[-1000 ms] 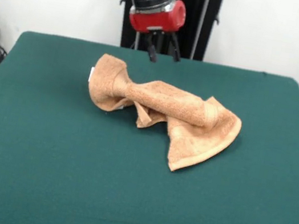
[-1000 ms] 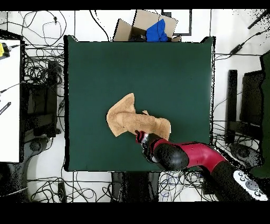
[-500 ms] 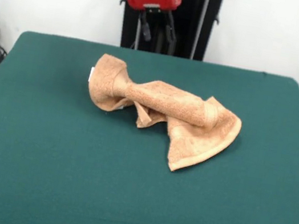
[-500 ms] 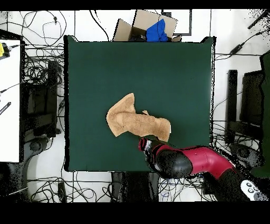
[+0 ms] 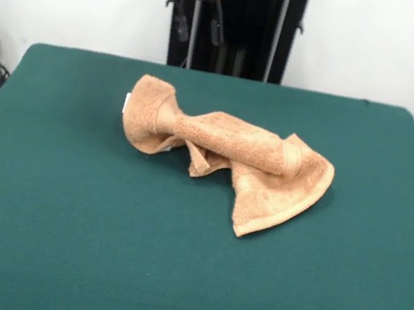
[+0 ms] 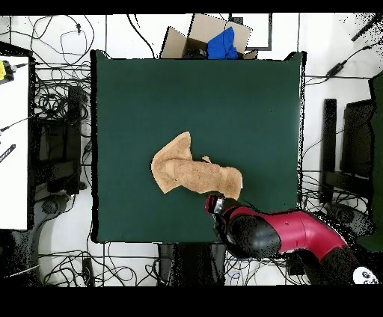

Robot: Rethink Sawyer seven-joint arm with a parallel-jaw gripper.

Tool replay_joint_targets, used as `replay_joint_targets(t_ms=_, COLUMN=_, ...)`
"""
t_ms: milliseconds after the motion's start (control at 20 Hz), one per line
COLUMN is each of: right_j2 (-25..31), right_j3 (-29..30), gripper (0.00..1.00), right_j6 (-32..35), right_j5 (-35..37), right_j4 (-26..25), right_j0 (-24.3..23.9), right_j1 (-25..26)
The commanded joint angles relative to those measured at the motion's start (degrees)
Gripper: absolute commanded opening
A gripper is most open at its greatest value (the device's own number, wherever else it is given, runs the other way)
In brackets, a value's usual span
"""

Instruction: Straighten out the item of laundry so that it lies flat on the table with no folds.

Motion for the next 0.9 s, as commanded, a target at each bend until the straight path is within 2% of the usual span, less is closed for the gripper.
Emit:
replay_joint_targets(t_ms=50, right_j2=1.7, right_j3=4.2, gripper=1.00, right_j6=-4.6, right_j5=-1.3, right_j4=-4.3, right_j0=1.2, right_j1=-2.4)
replay_joint_targets(t_ms=250, right_j2=0.5, right_j3=2.7, gripper=1.00, right_j6=-2.0, right_j5=-5.2, right_j4=-4.4, right_j0=0.5, right_j1=-1.0)
replay_joint_targets(t_ms=500, right_j2=2.4, right_j3=5.1, gripper=1.00, right_j6=5.0, right_j5=-13.5, right_j4=0.2, right_j0=4.7, right_j1=-8.7)
replay_joint_targets(t_ms=600, right_j2=1.2, right_j3=5.9, gripper=1.00, right_j6=6.8, right_j5=-16.2, right_j4=0.8, right_j0=6.4, right_j1=-11.0)
replay_joint_targets(t_ms=900, right_j2=-2.6, right_j3=4.1, gripper=1.00, right_j6=4.5, right_j5=-16.8, right_j4=-0.8, right_j0=8.6, right_j1=-10.8)
